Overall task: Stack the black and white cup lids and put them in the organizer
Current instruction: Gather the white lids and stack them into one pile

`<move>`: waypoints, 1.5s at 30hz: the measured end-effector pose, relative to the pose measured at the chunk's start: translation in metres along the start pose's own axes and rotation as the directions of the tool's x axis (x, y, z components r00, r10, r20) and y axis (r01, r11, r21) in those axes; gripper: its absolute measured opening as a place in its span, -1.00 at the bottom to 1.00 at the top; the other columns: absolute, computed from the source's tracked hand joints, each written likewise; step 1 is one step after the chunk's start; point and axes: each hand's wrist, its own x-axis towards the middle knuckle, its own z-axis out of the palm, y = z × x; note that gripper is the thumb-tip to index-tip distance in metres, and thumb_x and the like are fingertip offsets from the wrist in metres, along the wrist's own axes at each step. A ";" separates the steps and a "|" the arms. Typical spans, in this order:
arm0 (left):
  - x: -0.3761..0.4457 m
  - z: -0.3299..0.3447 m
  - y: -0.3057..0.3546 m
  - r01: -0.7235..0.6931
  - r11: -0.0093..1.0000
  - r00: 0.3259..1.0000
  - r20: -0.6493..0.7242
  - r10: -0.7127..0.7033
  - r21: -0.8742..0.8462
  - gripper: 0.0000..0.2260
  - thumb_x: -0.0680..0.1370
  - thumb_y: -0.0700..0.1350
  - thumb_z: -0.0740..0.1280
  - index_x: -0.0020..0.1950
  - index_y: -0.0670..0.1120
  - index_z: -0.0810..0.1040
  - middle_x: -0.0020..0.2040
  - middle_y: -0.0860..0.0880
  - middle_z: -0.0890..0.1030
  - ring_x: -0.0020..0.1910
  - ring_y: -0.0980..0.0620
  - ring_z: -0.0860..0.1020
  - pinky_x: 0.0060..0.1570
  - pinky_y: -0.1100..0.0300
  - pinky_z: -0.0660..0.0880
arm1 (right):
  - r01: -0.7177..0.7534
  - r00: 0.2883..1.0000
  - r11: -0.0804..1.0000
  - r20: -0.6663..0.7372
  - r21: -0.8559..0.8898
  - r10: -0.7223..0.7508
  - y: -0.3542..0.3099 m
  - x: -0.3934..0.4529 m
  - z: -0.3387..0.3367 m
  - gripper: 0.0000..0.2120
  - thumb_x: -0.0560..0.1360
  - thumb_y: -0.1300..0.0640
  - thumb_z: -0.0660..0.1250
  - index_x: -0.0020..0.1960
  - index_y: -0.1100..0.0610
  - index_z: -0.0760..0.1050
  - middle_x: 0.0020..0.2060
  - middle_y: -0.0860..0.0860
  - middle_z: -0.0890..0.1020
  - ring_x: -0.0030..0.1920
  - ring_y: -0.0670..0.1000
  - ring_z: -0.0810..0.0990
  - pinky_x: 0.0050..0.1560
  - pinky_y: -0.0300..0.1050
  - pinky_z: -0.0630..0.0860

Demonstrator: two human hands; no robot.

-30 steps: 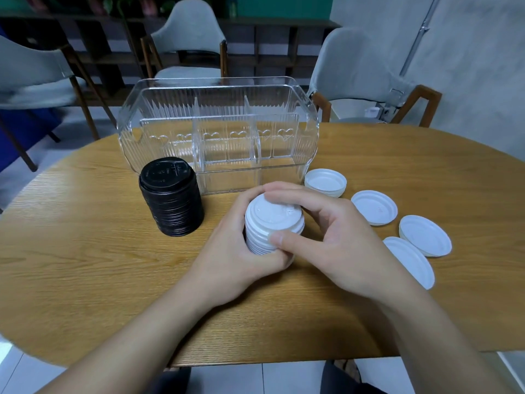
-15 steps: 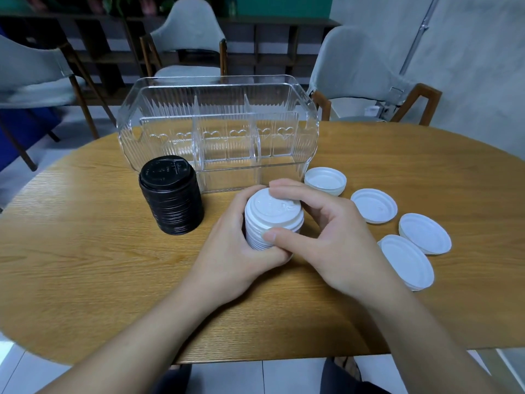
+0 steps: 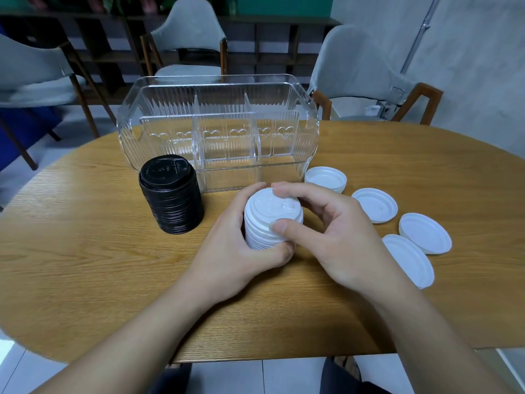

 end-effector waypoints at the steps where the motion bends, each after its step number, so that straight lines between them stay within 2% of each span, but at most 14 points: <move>1: 0.000 0.001 0.000 0.001 1.000 1.000 -0.009 -0.001 0.001 -0.25 0.44 -0.13 0.71 0.54 0.19 0.47 0.34 0.24 0.67 0.34 0.17 0.65 0.29 0.33 0.52 | 0.001 1.000 1.000 -0.027 -0.030 -0.002 -0.001 -0.001 0.001 -0.58 0.52 0.07 0.64 0.34 -0.09 0.68 0.31 -0.21 0.72 0.43 -0.10 0.63 0.50 0.11 0.51; 4: -0.001 0.002 0.001 0.002 1.000 0.999 -0.034 -0.002 0.013 -0.25 0.43 -0.11 0.72 0.52 0.20 0.47 0.31 0.27 0.68 0.31 0.22 0.65 0.26 0.37 0.51 | 0.003 0.992 0.993 -0.126 -0.116 -0.018 -0.003 -0.005 0.007 -0.55 0.46 -0.03 0.67 0.32 -0.14 0.69 0.22 -0.29 0.73 0.36 -0.17 0.65 0.43 0.04 0.56; 6: -0.001 0.003 0.001 -0.003 1.000 0.999 -0.044 0.004 0.023 -0.26 0.42 -0.10 0.72 0.53 0.16 0.49 0.31 0.26 0.68 0.32 0.21 0.65 0.28 0.32 0.54 | 0.004 0.985 0.992 -0.170 -0.127 -0.026 -0.004 -0.007 0.011 -0.55 0.43 -0.04 0.69 0.30 -0.15 0.71 0.19 -0.31 0.74 0.33 -0.19 0.66 0.41 0.00 0.57; 8: 0.000 0.003 0.000 -0.008 1.000 0.999 -0.049 0.009 0.024 -0.28 0.43 -0.08 0.71 0.52 0.14 0.51 0.32 0.22 0.69 0.33 0.17 0.66 0.32 0.20 0.57 | 0.003 0.984 0.998 -0.175 -0.061 -0.013 -0.002 -0.005 0.011 -0.56 0.43 0.03 0.70 0.28 -0.11 0.71 0.19 -0.26 0.75 0.32 -0.16 0.68 0.41 0.02 0.58; 11: 0.000 0.003 -0.003 -0.004 1.000 0.999 -0.034 0.004 0.019 -0.30 0.43 -0.07 0.72 0.51 0.14 0.52 0.32 0.17 0.70 0.32 0.10 0.67 0.34 0.06 0.59 | -0.001 0.996 0.997 -0.093 0.072 0.007 0.002 0.000 0.006 -0.56 0.47 0.17 0.68 0.31 0.00 0.70 0.25 -0.15 0.76 0.38 -0.09 0.67 0.49 0.10 0.54; 14: 0.001 0.001 -0.004 -0.014 1.000 1.000 -0.007 0.014 0.019 -0.30 0.44 -0.11 0.71 0.51 0.14 0.52 0.31 0.15 0.70 0.32 0.08 0.66 0.33 0.10 0.58 | 0.017 1.000 0.992 0.004 0.123 -0.018 0.004 0.002 -0.002 -0.56 0.49 0.20 0.62 0.35 0.11 0.66 0.32 -0.10 0.73 0.43 -0.07 0.64 0.54 0.09 0.51; 17: 0.002 -0.001 -0.005 -0.024 1.000 1.000 0.021 0.023 0.014 -0.27 0.45 -0.16 0.70 0.55 0.13 0.49 0.34 0.15 0.69 0.36 0.09 0.65 0.35 0.17 0.56 | 0.031 0.996 0.996 0.079 0.082 -0.037 0.003 0.003 -0.008 -0.52 0.52 0.13 0.57 0.42 0.09 0.63 0.39 -0.14 0.69 0.48 -0.11 0.59 0.56 0.04 0.48; 23: 0.005 -0.002 -0.010 -0.049 0.999 0.997 0.060 0.049 0.001 -0.22 0.47 -0.21 0.66 0.61 0.13 0.44 0.41 0.17 0.66 0.43 0.07 0.62 0.38 0.24 0.51 | 0.049 0.980 0.999 0.193 -0.020 -0.044 0.004 0.006 -0.014 -0.53 0.64 0.18 0.50 0.52 -0.01 0.58 0.50 -0.21 0.59 0.58 -0.14 0.47 0.64 0.10 0.36; 27: 0.006 -0.004 -0.014 -0.035 0.999 0.995 0.095 0.034 0.003 -0.19 0.49 -0.25 0.66 0.65 0.10 0.40 0.44 0.12 0.64 0.46 0.04 0.60 0.46 0.10 0.50 | 0.059 0.967 0.995 0.252 -0.079 -0.038 0.001 0.008 -0.018 -0.54 0.68 0.19 0.46 0.56 0.00 0.55 0.55 -0.23 0.53 0.62 -0.19 0.39 0.68 0.09 0.29; 29: 0.006 -0.004 -0.014 -0.034 0.999 0.994 0.102 0.033 0.010 -0.18 0.48 -0.26 0.65 0.65 0.10 0.39 0.44 0.12 0.64 0.47 0.04 0.59 0.47 0.10 0.50 | 0.065 0.962 0.993 0.271 -0.102 -0.035 -0.001 0.008 -0.019 -0.54 0.68 0.18 0.45 0.56 0.00 0.55 0.56 -0.24 0.51 0.62 -0.21 0.37 0.69 0.07 0.27; 32: 0.005 -0.002 -0.015 -0.029 0.999 0.997 0.073 0.026 0.041 -0.15 0.46 -0.18 0.67 0.67 0.11 0.38 0.44 0.17 0.63 0.46 0.11 0.59 0.46 0.18 0.49 | 0.077 0.974 0.989 0.222 -0.125 -0.048 -0.002 0.006 -0.016 -0.54 0.65 0.16 0.50 0.54 -0.01 0.58 0.52 -0.25 0.56 0.59 -0.23 0.42 0.67 0.02 0.31; 37: 0.001 0.003 -0.011 0.003 0.995 1.000 0.003 -0.004 0.097 0.01 0.38 0.18 0.68 0.75 0.13 0.28 0.49 0.30 0.57 0.49 0.29 0.52 0.47 0.22 0.44 | 0.042 0.999 0.985 0.039 -0.170 -0.036 -0.002 0.001 -0.007 -0.51 0.53 0.03 0.63 0.44 -0.07 0.66 0.39 -0.32 0.64 0.47 -0.29 0.53 0.58 -0.04 0.43; 42: 0.001 0.006 -0.008 0.014 0.996 1.000 -0.018 -0.013 0.091 0.03 0.33 0.25 0.61 0.75 0.16 0.27 0.44 0.37 0.58 0.45 0.32 0.54 0.44 0.24 0.46 | 0.006 0.998 0.979 -0.056 -0.204 -0.017 -0.006 -0.002 -0.001 -0.50 0.48 -0.05 0.66 0.40 -0.11 0.67 0.29 -0.34 0.69 0.39 -0.28 0.59 0.49 -0.09 0.50; 45: 0.001 0.005 -0.009 0.016 0.997 1.000 -0.011 -0.016 0.074 -0.01 0.35 0.17 0.66 0.73 0.17 0.30 0.44 0.37 0.57 0.45 0.30 0.54 0.44 0.21 0.47 | -0.005 0.998 0.976 -0.059 -0.218 -0.008 -0.011 -0.005 0.002 -0.51 0.51 -0.06 0.63 0.41 -0.14 0.65 0.25 -0.35 0.70 0.35 -0.27 0.62 0.43 -0.11 0.54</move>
